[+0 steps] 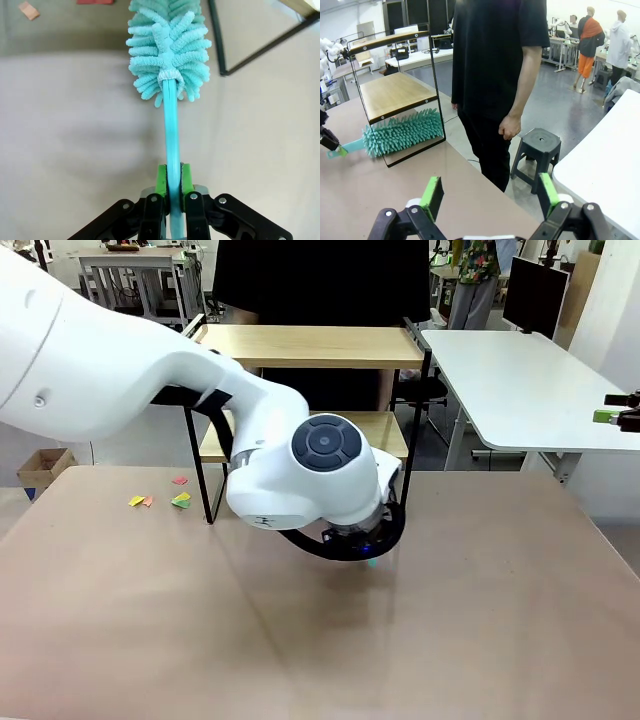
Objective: Clean the shelf.
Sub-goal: Clean the specific section of the Shelf indicated by the human with the Duster.
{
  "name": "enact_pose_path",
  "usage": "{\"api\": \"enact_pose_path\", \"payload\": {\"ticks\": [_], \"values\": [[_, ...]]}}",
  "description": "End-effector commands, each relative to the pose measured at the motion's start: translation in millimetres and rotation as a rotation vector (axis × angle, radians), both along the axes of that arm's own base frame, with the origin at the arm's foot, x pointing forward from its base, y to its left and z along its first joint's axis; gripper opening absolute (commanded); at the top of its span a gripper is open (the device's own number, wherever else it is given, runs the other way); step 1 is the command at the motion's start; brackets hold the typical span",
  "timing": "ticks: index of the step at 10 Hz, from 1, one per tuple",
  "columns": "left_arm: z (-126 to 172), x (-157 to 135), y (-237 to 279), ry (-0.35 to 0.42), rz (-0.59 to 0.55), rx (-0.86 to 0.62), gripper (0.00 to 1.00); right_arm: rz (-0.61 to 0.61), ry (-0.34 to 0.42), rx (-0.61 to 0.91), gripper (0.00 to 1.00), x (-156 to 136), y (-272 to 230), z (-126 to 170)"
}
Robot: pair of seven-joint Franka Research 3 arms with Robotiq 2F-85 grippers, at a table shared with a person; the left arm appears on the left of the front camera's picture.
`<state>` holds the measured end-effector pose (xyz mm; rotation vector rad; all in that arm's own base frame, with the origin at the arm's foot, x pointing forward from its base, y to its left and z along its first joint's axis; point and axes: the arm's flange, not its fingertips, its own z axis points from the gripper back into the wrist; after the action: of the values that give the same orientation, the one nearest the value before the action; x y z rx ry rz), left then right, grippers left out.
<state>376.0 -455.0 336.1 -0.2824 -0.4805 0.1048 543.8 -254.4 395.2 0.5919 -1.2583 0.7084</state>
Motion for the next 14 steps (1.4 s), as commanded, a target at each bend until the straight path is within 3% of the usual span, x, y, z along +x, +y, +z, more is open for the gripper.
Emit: {"api": "enact_pose_path", "payload": {"ticks": [1,4,11,13,14], "values": [[22,8,40,0.033,-0.009,0.104,0.13,0.005,-0.002,-0.004,1.0,0,2,2],[25,12,85,0.061,-0.019,0.172,0.13,0.005,-0.002,-0.004,1.0,0,2,2],[34,14,200,0.02,0.12,0.458,0.13,0.005,-0.002,-0.004,1.0,0,2,2],[51,8,212,-0.036,0.172,0.451,0.13,0.005,-0.002,-0.004,1.0,0,2,2],[54,4,199,-0.046,0.13,0.372,0.13,0.005,-0.002,-0.004,1.0,0,2,2]]}}
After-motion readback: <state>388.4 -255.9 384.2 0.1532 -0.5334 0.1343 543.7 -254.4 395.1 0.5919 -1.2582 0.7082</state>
